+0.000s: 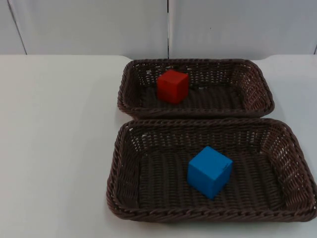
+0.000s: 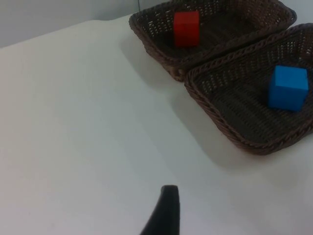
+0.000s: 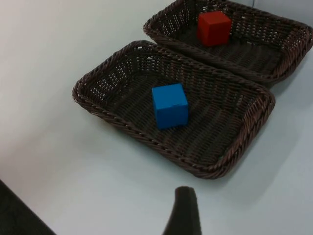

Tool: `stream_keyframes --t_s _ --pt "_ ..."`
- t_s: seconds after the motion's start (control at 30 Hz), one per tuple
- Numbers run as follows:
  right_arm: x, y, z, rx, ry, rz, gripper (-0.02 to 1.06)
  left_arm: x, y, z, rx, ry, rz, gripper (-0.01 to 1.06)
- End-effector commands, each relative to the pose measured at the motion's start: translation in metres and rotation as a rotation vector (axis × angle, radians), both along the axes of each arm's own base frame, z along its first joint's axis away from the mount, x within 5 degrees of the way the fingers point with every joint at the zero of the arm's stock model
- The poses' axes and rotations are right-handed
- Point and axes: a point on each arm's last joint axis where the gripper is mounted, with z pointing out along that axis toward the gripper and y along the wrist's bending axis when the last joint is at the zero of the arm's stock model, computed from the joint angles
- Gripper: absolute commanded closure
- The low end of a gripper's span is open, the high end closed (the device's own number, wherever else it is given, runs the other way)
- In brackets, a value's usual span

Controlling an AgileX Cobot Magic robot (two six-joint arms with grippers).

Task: Pick up one cube with the left hand and place it into the upper basket. Pick up one cube with the right hand and place it into the lower basket.

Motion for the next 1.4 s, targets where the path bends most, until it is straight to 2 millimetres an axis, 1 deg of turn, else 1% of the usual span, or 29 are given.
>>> stream_keyframes --t_s 0.0,0.07,0.13,0.17,0.2,0.23,0.27,0.3,0.33,0.37,0.43,0.57,0.7,1.37 --pt "-0.0002 -0.0002 -0.0006 0.002 -0.002 0.004 0.42 0.0003 -0.0002 -0.0003 -0.012 -0.006 0.000 0.27" --pt "-0.0002 -0.0002 -0.0006 0.001 -0.003 0.005 0.39 0.0003 -0.0002 -0.0003 -0.012 -0.006 0.000 0.27" --pt "-0.0002 -0.0002 -0.0006 0.001 -0.003 0.005 0.30 0.0003 0.0000 -0.0003 -0.011 -0.007 0.001 0.27" --pt "-0.0002 -0.0002 -0.0006 0.001 -0.003 0.005 0.30 0.0003 0.0000 -0.0003 -0.011 -0.007 0.001 0.27" --pt "-0.0002 -0.0002 -0.0006 0.001 -0.003 0.005 0.24 0.0003 0.0000 -0.0003 -0.011 -0.007 0.001 0.27" --pt "-0.0002 -0.0002 -0.0006 0.001 -0.003 0.005 0.13 0.0003 0.0000 -0.0003 -0.011 -0.007 0.001 0.27" --pt "-0.0002 -0.0002 -0.0006 0.001 -0.003 0.005 0.08 0.0003 0.0000 -0.0003 -0.011 -0.007 0.001 0.25" --pt "-0.0002 -0.0002 -0.0006 0.001 -0.003 0.005 0.01 0.0003 0.0000 -0.0003 -0.011 -0.007 0.001 0.20" --pt "-0.0002 -0.0002 -0.0006 0.001 -0.003 0.005 -0.01 0.0003 0.0000 -0.0003 -0.011 -0.007 0.001 0.15" --pt "-0.0002 -0.0002 -0.0006 0.001 -0.003 0.005 -0.01 0.0003 0.0000 -0.0003 -0.011 -0.007 0.001 0.15" --pt "-0.0002 -0.0002 -0.0006 0.001 -0.003 0.005 -0.01 0.0003 0.0000 -0.0003 -0.011 -0.007 0.001 0.00" --pt "-0.0002 -0.0002 -0.0006 0.001 -0.003 0.005 -0.01 0.0005 0.0004 -0.0004 -0.014 -0.005 0.009 0.00" --pt "-0.0002 -0.0002 -0.0006 0.001 -0.003 0.005 -0.01 0.0021 0.0030 -0.0015 -0.031 0.010 0.058 0.00" --pt "-0.0002 -0.0002 -0.0006 -0.004 -0.007 0.008 -0.01 0.0026 0.0038 -0.0014 -0.036 0.011 0.073 0.00"
